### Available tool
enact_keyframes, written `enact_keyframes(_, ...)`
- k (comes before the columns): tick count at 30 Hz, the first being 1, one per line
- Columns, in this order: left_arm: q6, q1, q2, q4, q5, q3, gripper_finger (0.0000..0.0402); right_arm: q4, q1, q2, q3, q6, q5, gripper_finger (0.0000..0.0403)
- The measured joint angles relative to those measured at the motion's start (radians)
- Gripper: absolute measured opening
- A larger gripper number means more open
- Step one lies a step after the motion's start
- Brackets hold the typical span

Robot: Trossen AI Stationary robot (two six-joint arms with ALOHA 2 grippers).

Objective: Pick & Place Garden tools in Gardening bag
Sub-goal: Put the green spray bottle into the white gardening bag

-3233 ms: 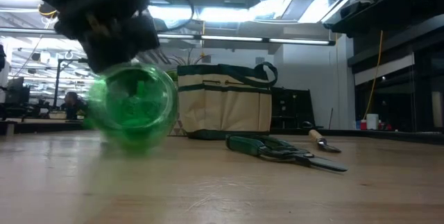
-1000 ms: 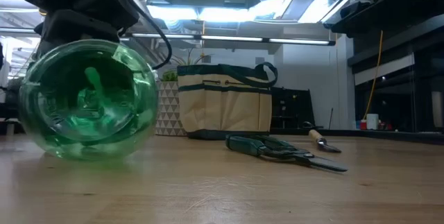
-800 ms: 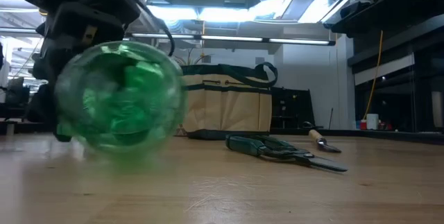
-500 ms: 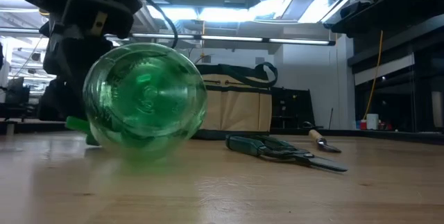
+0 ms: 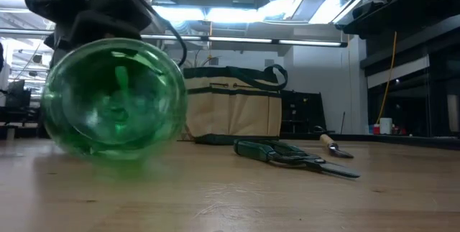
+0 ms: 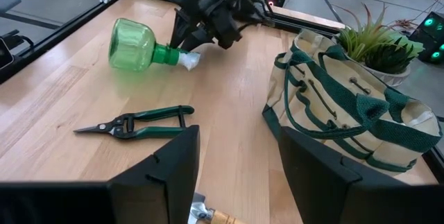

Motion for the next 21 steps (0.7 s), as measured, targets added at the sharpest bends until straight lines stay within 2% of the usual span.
enact_keyframes(7, 0.067, 0.032, 0.028, 0.054, 0.013, 0.001, 0.0129, 0.0, 0.0, 0.0, 0.0, 0.0, 0.0, 0.0201)
enact_keyframes(16, 0.198, 0.034, 0.029, 0.049, -0.021, 0.0, 0.0032, 0.0, 0.0, 0.0, 0.0, 0.0, 0.0, 0.0201)
enact_keyframes(21, 0.31, 0.049, 0.029, 0.068, -0.073, 0.0, 0.0032, 0.0, 0.0, 0.0, 0.0, 0.0, 0.0, 0.0201)
